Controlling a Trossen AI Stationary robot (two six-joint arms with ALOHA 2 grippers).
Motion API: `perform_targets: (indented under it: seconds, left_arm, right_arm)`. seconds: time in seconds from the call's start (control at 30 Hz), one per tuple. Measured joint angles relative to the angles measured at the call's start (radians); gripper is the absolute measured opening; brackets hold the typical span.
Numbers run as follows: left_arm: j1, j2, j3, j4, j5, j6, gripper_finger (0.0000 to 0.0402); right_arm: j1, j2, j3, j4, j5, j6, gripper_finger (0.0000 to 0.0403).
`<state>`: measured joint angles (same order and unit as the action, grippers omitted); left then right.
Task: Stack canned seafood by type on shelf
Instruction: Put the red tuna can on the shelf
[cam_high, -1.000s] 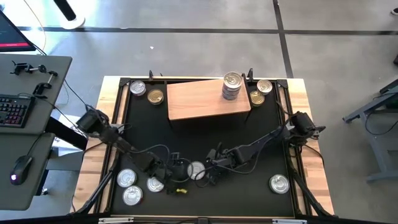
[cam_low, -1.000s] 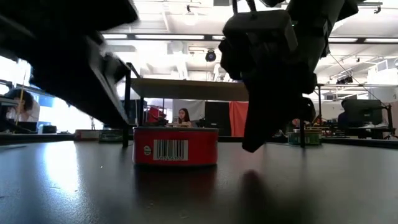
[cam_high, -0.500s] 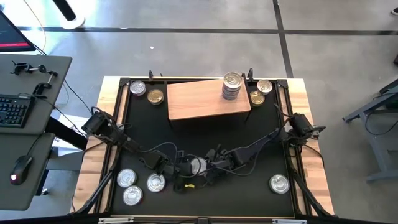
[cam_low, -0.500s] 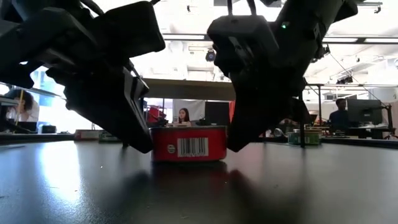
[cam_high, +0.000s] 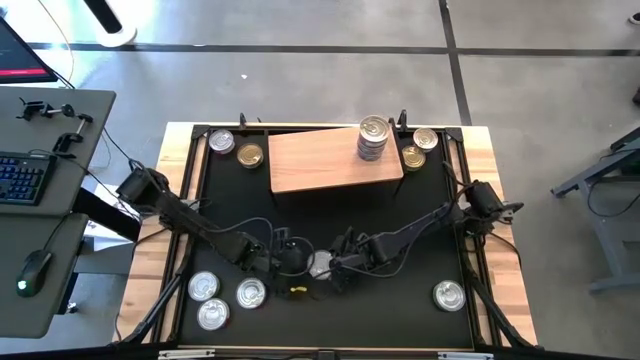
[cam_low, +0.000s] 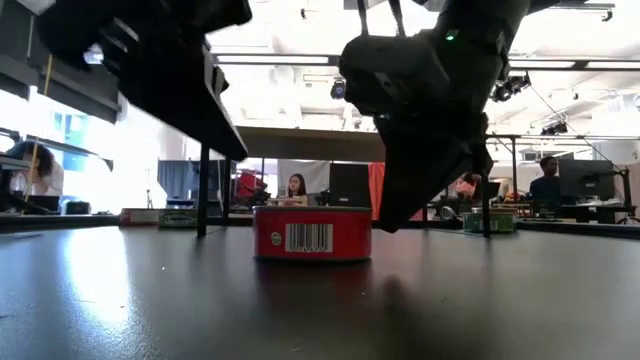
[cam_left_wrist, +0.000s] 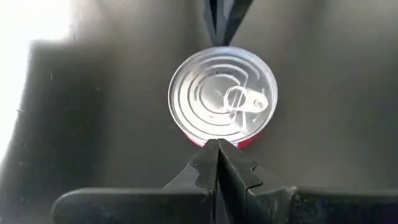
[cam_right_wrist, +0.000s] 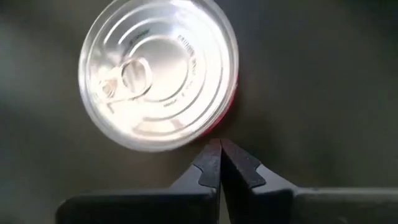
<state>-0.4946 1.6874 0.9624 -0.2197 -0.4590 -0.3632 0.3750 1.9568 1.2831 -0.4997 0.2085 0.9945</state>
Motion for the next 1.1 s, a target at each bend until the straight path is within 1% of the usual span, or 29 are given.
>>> perform_targets:
  seconds: [0.1, 0.2, 0.33, 0.43, 0.67, 0.8, 0.97, 1.1]
  left_arm:
    - [0.013, 0.038, -0.001, 0.072, 0.013, 0.007, 0.0]
    - [0.02, 0.092, 0.0, 0.116, 0.051, 0.008, 0.0]
    - [0.014, 0.124, 0.001, 0.119, 0.029, -0.048, 0.0]
    - [0.004, 0.134, 0.002, 0.122, 0.025, -0.051, 0.0]
    - [-0.007, 0.134, 0.002, 0.091, 0.012, -0.052, 0.0]
    - [-0.016, 0.127, 0.002, 0.045, 0.013, -0.043, 0.0]
    - [-0.032, 0.13, 0.002, -0.002, -0.012, -0.036, 0.0]
    - [-0.037, 0.138, -0.005, -0.021, 0.004, -0.035, 0.0]
  right_arm:
    - [-0.014, 0.0, 0.0, 0.004, 0.001, -0.006, 0.0]
    - [-0.023, 0.0, -0.001, 0.009, 0.0, -0.009, 0.0]
    - [-0.024, 0.0, -0.001, 0.025, -0.019, -0.008, 0.0]
    - [-0.023, 0.0, -0.002, 0.038, -0.023, -0.008, 0.0]
    - [-0.021, 0.0, 0.066, 0.018, -0.04, -0.008, 0.0]
    - [-0.019, -0.001, 0.125, 0.005, -0.045, -0.009, 0.0]
    - [-0.019, -0.001, 0.164, 0.014, -0.048, -0.009, 0.0]
    - [-0.02, -0.001, 0.187, 0.03, -0.049, -0.021, 0.0]
